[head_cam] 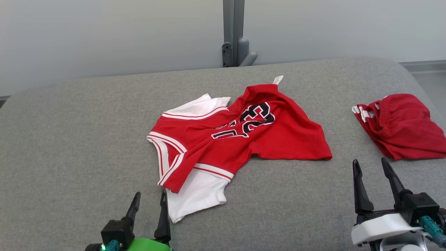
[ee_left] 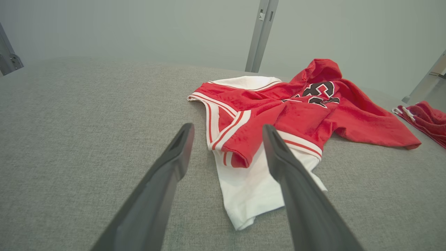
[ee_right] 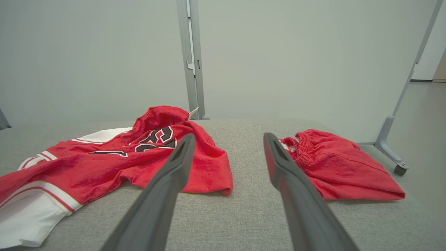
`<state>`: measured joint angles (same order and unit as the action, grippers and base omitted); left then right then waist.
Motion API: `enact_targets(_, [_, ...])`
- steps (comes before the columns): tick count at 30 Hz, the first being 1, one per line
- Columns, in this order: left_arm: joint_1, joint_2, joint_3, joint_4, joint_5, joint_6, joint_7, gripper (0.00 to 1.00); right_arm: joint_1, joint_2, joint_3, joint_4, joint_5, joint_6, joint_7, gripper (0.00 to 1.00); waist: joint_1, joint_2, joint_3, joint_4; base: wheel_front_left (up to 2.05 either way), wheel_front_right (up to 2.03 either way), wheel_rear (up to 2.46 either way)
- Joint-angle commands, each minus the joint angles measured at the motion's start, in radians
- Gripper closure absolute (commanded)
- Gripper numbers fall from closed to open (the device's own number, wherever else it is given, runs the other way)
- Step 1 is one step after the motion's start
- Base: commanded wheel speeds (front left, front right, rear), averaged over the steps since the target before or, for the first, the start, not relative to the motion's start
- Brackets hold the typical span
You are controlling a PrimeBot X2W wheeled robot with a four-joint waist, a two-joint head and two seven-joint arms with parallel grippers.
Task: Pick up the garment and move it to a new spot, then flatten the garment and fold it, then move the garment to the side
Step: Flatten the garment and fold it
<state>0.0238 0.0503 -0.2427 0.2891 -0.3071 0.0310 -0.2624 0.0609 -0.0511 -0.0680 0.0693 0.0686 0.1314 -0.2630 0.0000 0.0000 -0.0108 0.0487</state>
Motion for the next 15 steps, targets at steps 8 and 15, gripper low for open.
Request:
enact_targets(8, [0.021, 0.001, -0.007, -0.001, 0.003, 0.001, -0.003, 0.00, 0.017, 0.000, 0.011, 0.014, 0.012, -0.002, -0.003, 0.00, 0.0000, 0.0000, -0.010, 0.002, 0.00, 0.00, 0.00])
enact_targets(15, [0.023, 0.001, -0.004, -0.010, 0.007, 0.015, -0.003, 0.00, 0.020, 0.000, 0.016, 0.020, 0.015, -0.002, -0.003, 0.00, 0.0000, 0.0000, -0.017, 0.006, 0.00, 0.00, 0.00])
